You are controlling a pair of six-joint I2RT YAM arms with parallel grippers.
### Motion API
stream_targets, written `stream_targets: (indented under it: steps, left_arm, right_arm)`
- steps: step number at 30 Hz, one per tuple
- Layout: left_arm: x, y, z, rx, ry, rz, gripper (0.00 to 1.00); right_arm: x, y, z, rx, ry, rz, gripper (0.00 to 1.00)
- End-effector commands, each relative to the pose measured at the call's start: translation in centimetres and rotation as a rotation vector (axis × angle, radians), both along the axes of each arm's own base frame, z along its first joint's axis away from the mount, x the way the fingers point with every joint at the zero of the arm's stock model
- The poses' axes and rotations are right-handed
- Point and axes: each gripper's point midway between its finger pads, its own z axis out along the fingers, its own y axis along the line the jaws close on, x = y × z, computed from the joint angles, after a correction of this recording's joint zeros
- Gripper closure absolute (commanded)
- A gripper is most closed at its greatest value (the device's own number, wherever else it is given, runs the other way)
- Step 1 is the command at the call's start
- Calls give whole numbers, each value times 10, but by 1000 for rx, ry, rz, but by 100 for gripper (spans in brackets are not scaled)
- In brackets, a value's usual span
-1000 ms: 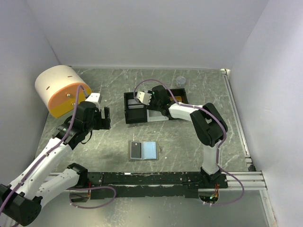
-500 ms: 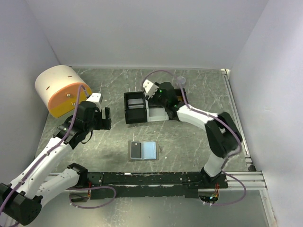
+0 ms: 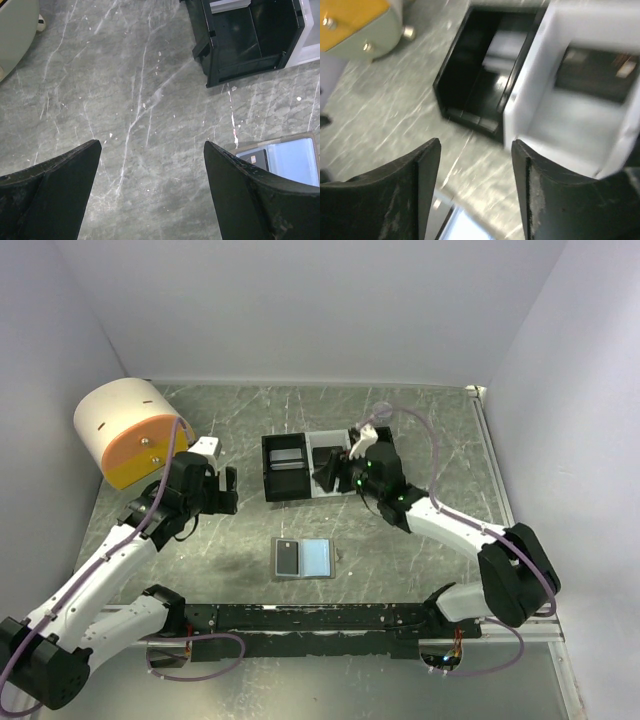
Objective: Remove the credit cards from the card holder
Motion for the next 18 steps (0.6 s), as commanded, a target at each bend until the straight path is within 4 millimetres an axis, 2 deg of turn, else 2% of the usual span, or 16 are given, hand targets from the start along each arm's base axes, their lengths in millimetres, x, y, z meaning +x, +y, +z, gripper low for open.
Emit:
stream_targets:
  steps: [1,8,10,13,15,18]
  left_arm:
    - [3,-4,1,-10,-5,-22,3]
    - [-1,-15,-3,-37,20,-84,5]
    - [-2,-20,-4,-51,28,-108,5]
    - [-5,-29,-7,-88,48,-134,5]
    - [-11,-39,-9,-154,87,-146,5]
    - [-27,-68,-15,-308,148,-234,7]
  right_arm:
    - [-63,23,-17,309,293,121,37]
    - [-116,27,-35,413,394,154,38]
    - [-128,35,-37,404,397,161,40]
    - [-140,43,-53,344,440,100,43]
    - [-147,47,-62,324,462,79,47]
    - [-157,52,-74,331,498,62,54]
